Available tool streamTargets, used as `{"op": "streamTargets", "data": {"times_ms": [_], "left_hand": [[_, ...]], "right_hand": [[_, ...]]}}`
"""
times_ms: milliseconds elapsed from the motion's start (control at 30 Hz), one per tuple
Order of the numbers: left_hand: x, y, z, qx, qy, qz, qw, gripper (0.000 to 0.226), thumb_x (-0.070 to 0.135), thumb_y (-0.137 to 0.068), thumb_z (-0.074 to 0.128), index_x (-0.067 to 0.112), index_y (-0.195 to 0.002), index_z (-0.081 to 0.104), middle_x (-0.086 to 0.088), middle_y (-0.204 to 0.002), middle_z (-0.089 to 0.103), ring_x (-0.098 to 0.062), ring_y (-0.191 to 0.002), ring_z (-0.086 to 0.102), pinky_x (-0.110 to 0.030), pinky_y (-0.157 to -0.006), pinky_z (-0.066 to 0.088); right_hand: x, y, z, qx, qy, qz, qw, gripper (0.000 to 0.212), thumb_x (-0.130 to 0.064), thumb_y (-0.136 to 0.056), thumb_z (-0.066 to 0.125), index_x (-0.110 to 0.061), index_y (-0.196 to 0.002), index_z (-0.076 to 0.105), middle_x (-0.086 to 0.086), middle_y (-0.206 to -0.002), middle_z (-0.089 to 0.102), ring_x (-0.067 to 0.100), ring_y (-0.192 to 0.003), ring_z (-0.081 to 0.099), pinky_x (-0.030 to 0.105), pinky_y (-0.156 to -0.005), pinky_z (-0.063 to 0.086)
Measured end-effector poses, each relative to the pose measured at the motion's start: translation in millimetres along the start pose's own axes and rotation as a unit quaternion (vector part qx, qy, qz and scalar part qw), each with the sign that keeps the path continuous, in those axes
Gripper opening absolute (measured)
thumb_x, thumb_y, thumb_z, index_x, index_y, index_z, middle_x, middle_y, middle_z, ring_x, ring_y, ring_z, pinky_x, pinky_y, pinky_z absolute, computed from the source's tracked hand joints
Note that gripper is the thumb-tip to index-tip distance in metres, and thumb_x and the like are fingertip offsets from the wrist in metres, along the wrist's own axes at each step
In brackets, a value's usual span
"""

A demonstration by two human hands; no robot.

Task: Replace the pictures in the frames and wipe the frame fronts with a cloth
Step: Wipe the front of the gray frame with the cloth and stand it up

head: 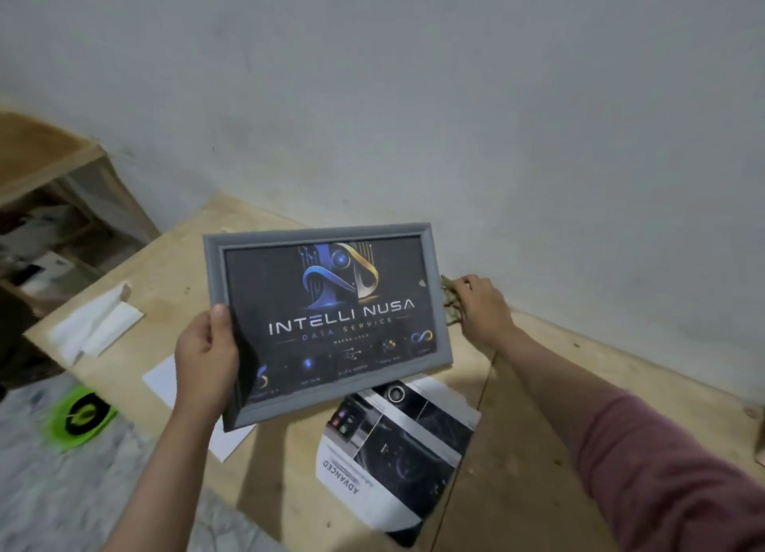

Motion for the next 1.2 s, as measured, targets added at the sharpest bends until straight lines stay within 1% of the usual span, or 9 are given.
{"op": "streamTargets", "data": {"times_ms": [133, 333, 467, 567, 667, 800, 967, 1100, 1200], "left_hand": [[-12.8, -25.0, 9.4, -0.037, 0.002, -0.004, 0.999, 0.042, 0.030, -0.102, 0.035, 0.000, -0.076, 0.051, -0.009, -0.073, 0.051, -0.020, -0.067, 0.044, -0.032, -0.059, 0.035], [-19.4, -39.6, 26.7, -0.084, 0.017, -0.013, 0.996, 0.041, 0.029, -0.102, 0.036, 0.007, -0.069, 0.048, -0.006, -0.070, 0.051, -0.017, -0.065, 0.044, -0.031, -0.060, 0.035], [-11.3, -38.2, 40.5, -0.116, 0.040, 0.000, 0.992, 0.044, 0.028, -0.102, 0.036, 0.003, -0.067, 0.045, -0.007, -0.068, 0.049, -0.017, -0.064, 0.043, -0.032, -0.060, 0.034], [3.1, -30.0, 53.2, -0.139, 0.067, 0.001, 0.988, 0.042, 0.027, -0.102, 0.035, 0.010, -0.065, 0.043, -0.003, -0.064, 0.048, -0.013, -0.060, 0.042, -0.029, -0.057, 0.034], [20.2, -20.3, 64.6, -0.158, 0.091, 0.014, 0.983, 0.042, 0.025, -0.102, 0.035, 0.014, -0.062, 0.041, -0.001, -0.063, 0.046, -0.011, -0.059, 0.041, -0.028, -0.056, 0.033], [33.6, -10.5, 82.2, -0.193, 0.138, 0.019, 0.971, 0.040, 0.027, -0.102, 0.035, 0.014, -0.068, 0.051, -0.002, -0.071, 0.057, -0.013, -0.067, 0.051, -0.027, -0.062, 0.040], [51.7, 7.9, 105.7, -0.231, 0.188, 0.017, 0.954, 0.041, 0.028, -0.102, 0.037, 0.014, -0.070, 0.057, -0.002, -0.072, 0.061, -0.015, -0.068, 0.055, -0.031, -0.064, 0.044], [72.7, 31.4, 133.4, -0.279, 0.223, -0.004, 0.934, 0.039, 0.023, -0.102, 0.038, 0.015, -0.067, 0.053, 0.000, -0.071, 0.058, -0.013, -0.070, 0.054, -0.028, -0.067, 0.044], [87.1, 50.5, 160.1, -0.349, 0.222, -0.024, 0.910, 0.040, 0.029, -0.102, 0.036, 0.016, -0.078, 0.065, -0.006, -0.084, 0.068, -0.021, -0.082, 0.063, -0.034, -0.079, 0.049]], "right_hand": [[-2.8, -8.6, 31.6, -0.062, 0.042, -0.036, 0.997, 0.047, -0.001, -0.075, 0.050, -0.014, -0.120, 0.052, 0.008, -0.113, 0.056, 0.032, -0.098, 0.050, 0.037, -0.077, 0.043], [2.9, -1.8, 23.6, -0.002, -0.175, 0.077, 0.982, 0.033, -0.019, -0.088, 0.044, -0.014, -0.116, 0.060, 0.009, -0.110, 0.063, 0.032, -0.100, 0.059, 0.040, -0.085, 0.048], [-3.3, 16.1, -16.4, 0.095, -0.390, 0.255, 0.880, 0.026, -0.019, -0.097, 0.043, -0.011, -0.107, 0.066, 0.006, -0.108, 0.066, 0.020, -0.097, 0.058, 0.027, -0.082, 0.042], [-13.4, 33.7, -43.3, 0.125, -0.508, 0.304, 0.796, 0.035, -0.023, -0.100, 0.036, -0.011, -0.078, 0.061, 0.008, -0.082, 0.062, 0.021, -0.077, 0.056, 0.027, -0.066, 0.041], [-12.0, 53.0, -57.9, 0.180, -0.555, 0.343, 0.736, 0.041, -0.028, -0.100, 0.036, -0.006, -0.071, 0.056, 0.007, -0.072, 0.058, 0.019, -0.067, 0.053, 0.028, -0.062, 0.040], [2.2, 71.9, -83.8, 0.196, -0.563, 0.347, 0.724, 0.033, -0.034, -0.096, 0.048, -0.008, -0.082, 0.062, 0.010, -0.085, 0.065, 0.023, -0.078, 0.060, 0.034, -0.076, 0.049], [32.1, 114.9, -107.8, 0.065, -0.692, 0.285, 0.660, 0.040, -0.040, -0.095, 0.047, -0.008, -0.112, 0.064, 0.013, -0.103, 0.070, 0.023, -0.087, 0.069, 0.036, -0.077, 0.058], [58.6, 152.7, -116.1, 0.027, -0.735, 0.280, 0.616, 0.042, -0.043, -0.092, 0.047, -0.009, -0.111, 0.063, 0.011, -0.098, 0.072, 0.022, -0.083, 0.070, 0.036, -0.079, 0.058], [84.7, 181.8, -125.6, 0.028, -0.749, 0.284, 0.598, 0.053, -0.050, -0.075, 0.068, -0.008, -0.107, 0.068, 0.013, -0.098, 0.072, 0.024, -0.084, 0.070, 0.039, -0.079, 0.058]]}}
Point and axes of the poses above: each hand's wrist, its own y-axis away from the middle knuckle, its own z-axis out of the palm, x = y × z, the point moved 4 cm from there along -y, towards the middle knuckle
